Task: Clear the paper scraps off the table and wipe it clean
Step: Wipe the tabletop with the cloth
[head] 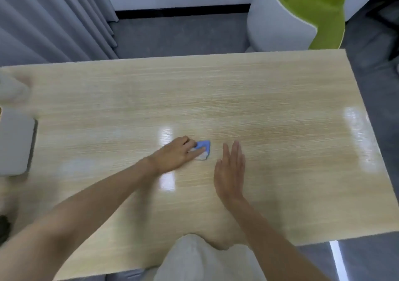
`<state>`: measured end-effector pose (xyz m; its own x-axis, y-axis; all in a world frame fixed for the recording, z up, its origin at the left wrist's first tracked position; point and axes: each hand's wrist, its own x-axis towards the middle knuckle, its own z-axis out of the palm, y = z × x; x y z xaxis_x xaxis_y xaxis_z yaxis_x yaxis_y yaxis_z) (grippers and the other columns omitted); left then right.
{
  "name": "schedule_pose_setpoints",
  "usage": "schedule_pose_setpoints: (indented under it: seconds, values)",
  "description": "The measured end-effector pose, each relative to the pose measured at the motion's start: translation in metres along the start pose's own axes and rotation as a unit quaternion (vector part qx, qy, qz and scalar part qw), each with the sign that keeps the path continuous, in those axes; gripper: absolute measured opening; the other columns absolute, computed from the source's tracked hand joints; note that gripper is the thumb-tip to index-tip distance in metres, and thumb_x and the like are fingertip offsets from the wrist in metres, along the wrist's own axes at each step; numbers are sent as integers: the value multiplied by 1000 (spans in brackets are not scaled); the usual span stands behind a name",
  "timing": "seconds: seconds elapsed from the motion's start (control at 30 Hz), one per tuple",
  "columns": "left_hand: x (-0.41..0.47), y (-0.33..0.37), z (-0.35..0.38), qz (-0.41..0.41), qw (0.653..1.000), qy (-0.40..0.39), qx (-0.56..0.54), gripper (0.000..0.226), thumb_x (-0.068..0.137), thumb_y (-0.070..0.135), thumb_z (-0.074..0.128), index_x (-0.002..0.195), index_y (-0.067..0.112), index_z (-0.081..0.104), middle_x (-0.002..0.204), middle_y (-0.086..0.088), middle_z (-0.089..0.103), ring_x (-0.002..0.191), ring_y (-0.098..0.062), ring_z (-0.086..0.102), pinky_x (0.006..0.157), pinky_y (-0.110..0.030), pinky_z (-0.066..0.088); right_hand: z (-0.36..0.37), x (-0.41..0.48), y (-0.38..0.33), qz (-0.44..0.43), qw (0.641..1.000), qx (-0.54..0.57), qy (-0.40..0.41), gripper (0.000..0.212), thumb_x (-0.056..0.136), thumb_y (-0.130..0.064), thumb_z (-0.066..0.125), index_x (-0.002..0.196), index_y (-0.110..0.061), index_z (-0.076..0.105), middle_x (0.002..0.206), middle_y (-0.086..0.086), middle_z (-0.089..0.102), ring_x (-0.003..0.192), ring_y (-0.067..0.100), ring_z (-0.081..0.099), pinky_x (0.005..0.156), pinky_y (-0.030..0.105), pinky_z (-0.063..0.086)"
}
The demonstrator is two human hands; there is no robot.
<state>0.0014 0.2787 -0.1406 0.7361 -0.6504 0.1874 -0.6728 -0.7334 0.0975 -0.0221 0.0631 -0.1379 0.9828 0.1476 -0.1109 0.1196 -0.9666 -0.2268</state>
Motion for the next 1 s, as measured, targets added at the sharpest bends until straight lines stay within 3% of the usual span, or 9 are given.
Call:
schedule_pose_setpoints:
  seconds: [0.07, 0.23, 0.4, 0.5, 0.57, 0.63, 0.73, 0.9, 1.0]
  values:
    - [5, -50, -9, 7, 999, -4, 36, 46, 84, -1, 54, 128, 11, 50, 101, -19, 59, 79, -30, 52, 66, -37, 48, 3, 3, -8, 46, 999, 1, 21, 50, 94, -19, 31, 141, -5, 37, 152, 23, 26, 142, 32, 26, 114, 45, 26]
    - [37, -97, -18, -449, 888, 83, -60, 42, 88, 3, 41, 128, 2, 54, 108, -29, 51, 93, -43, 48, 77, -49, 46, 13, -4, -7, 102, 993, 5, 59, 48, 95, -20, 32, 138, -2, 43, 147, 25, 35, 137, 36, 34, 111, 45, 29]
    - [39, 18, 12, -112, 987, 42, -106, 48, 79, 1, 53, 125, 10, 49, 97, -16, 54, 79, -30, 49, 64, -38, 48, 18, -10, 8, 72, 994, 8, 87, 45, 95, -16, 36, 136, -2, 46, 145, 28, 35, 136, 37, 32, 109, 47, 28]
    - [36, 17, 10, 116, 990, 10, -73, 35, 92, 4, 37, 123, 10, 52, 93, -12, 63, 75, -28, 57, 64, -32, 48, 17, -11, 14, 57, 995, 22, 85, 45, 94, -14, 37, 137, -1, 44, 146, 25, 36, 137, 34, 31, 108, 45, 31]
    - [49, -16, -1, 61, 995, -19, -75, 28, 96, 19, 43, 122, 12, 52, 93, 2, 58, 87, -27, 57, 71, -33, 44, 14, -12, 18, 49, 995, 23, 86, 46, 94, -14, 35, 137, -3, 44, 146, 23, 37, 137, 32, 32, 108, 42, 30]
    - [59, -42, -6, -145, 983, -4, -111, 36, 95, 48, 45, 110, 16, 55, 90, 10, 46, 97, -22, 49, 80, -31, 37, 12, -12, 19, 43, 995, 21, 83, 47, 94, -16, 34, 137, -4, 44, 147, 23, 37, 137, 31, 31, 109, 40, 29]
    - [67, -25, -9, -355, 922, 68, -140, 22, 94, 27, 53, 112, 14, 52, 97, 0, 47, 94, -25, 44, 83, -42, 43, 11, -13, 19, 52, 995, 31, 76, 46, 94, -17, 33, 138, -6, 42, 148, 22, 35, 138, 31, 32, 109, 41, 30]
    - [47, 9, 15, 69, 995, -23, -75, 56, 78, -4, 39, 132, 7, 47, 110, -15, 50, 86, -31, 53, 69, -37, 51, 3, -4, 15, 80, 994, 33, 69, 47, 97, -19, 29, 141, -6, 40, 150, 22, 30, 140, 31, 29, 111, 42, 31]
    - [69, -50, 10, 120, 993, -6, -10, 42, 87, 6, 43, 128, 12, 50, 105, -18, 58, 83, -32, 55, 66, -39, 51, 0, 9, 14, 89, 993, 40, 63, 47, 98, -23, 28, 142, -7, 38, 151, 23, 29, 141, 32, 27, 112, 43, 30]
